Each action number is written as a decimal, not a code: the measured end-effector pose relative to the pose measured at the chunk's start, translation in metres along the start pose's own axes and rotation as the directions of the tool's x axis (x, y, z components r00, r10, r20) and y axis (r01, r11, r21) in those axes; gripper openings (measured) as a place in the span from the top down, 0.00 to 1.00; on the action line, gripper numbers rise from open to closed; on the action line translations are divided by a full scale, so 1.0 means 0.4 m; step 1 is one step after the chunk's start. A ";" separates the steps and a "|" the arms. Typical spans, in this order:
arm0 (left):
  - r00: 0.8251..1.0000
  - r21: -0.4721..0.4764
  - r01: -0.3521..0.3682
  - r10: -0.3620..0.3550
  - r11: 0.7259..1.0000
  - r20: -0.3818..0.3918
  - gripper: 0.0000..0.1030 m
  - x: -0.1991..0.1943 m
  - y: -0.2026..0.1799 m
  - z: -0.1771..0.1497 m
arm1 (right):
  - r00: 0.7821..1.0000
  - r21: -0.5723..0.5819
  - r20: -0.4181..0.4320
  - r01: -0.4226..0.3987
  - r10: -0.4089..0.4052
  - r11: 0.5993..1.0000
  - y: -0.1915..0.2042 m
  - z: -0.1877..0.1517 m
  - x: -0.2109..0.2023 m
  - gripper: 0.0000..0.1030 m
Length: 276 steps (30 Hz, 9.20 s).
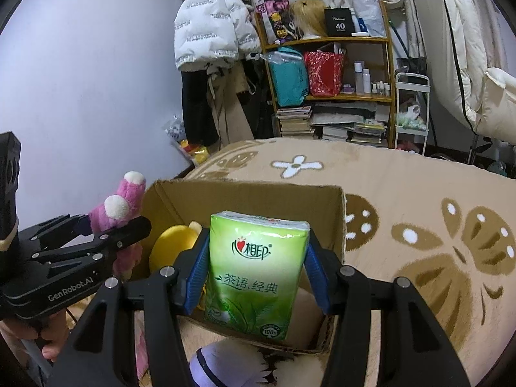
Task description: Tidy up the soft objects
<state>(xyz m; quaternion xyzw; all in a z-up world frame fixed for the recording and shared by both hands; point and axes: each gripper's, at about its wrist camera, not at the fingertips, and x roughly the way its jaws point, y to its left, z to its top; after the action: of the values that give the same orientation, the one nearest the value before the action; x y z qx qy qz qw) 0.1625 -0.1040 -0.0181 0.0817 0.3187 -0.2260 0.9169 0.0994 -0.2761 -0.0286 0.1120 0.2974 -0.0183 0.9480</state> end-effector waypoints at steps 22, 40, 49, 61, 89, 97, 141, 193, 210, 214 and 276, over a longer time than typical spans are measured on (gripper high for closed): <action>0.996 0.026 0.003 0.000 1.000 -0.091 0.37 0.046 -0.015 -0.033 | 1.000 0.070 -0.017 -0.014 0.015 0.997 -0.035 -0.001 0.008 0.43; 0.999 0.027 0.015 -0.014 1.000 -0.033 0.10 0.008 -0.007 -0.027 | 0.999 0.096 0.027 -0.046 0.043 0.994 -0.033 0.011 -0.027 0.23; 0.997 0.074 -0.046 0.050 0.996 -0.056 0.07 -0.004 -0.021 -0.029 | 0.999 0.127 0.017 -0.040 0.038 0.991 -0.047 0.012 -0.052 0.10; 0.988 0.043 -0.123 0.126 0.991 -0.085 0.07 -0.106 0.016 -0.052 | 1.000 0.096 -0.029 0.006 -0.003 0.995 -0.008 -0.021 -0.125 0.07; 0.962 0.005 -0.189 0.186 0.982 -0.198 0.07 -0.276 0.051 -0.228 | 0.986 0.083 -0.163 0.044 -0.030 0.996 0.067 -0.151 -0.237 0.07; 0.951 0.002 -0.188 0.182 0.982 -0.251 0.07 -0.252 0.060 -0.250 | 0.977 0.081 -0.211 0.050 -0.032 0.995 0.073 -0.197 -0.235 0.07; 0.846 0.019 -0.089 0.085 0.996 -0.526 0.07 -0.005 0.045 -0.319 | 0.882 0.027 -0.470 -0.009 0.021 1.000 0.141 -0.339 -0.042 0.08; 0.888 -0.037 -0.150 0.118 0.988 -0.445 0.58 -0.066 0.057 -0.327 | 0.900 0.062 -0.435 0.023 0.006 0.998 0.112 -0.321 -0.100 0.77; 0.946 -0.031 -0.198 0.183 0.980 -0.268 0.58 -0.222 0.040 -0.283 | 0.971 0.048 -0.223 0.099 -0.086 0.994 0.086 -0.231 -0.225 0.77; 0.959 -0.018 -0.195 0.187 0.981 -0.214 0.58 -0.239 0.029 -0.268 | 0.979 0.053 -0.176 0.117 -0.106 0.992 0.080 -0.207 -0.236 0.77; 0.989 0.092 -0.145 0.144 0.985 0.021 0.57 -0.034 -0.013 -0.029 | 0.990 -0.001 -0.024 0.139 -0.139 0.990 0.012 0.015 -0.020 0.77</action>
<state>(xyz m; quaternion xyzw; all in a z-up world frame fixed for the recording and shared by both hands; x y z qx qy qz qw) 0.1442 -0.1001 -0.0187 0.1460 0.2944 -0.1742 0.9283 0.0965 -0.2730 -0.0182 0.0913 0.3157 -0.0831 0.9408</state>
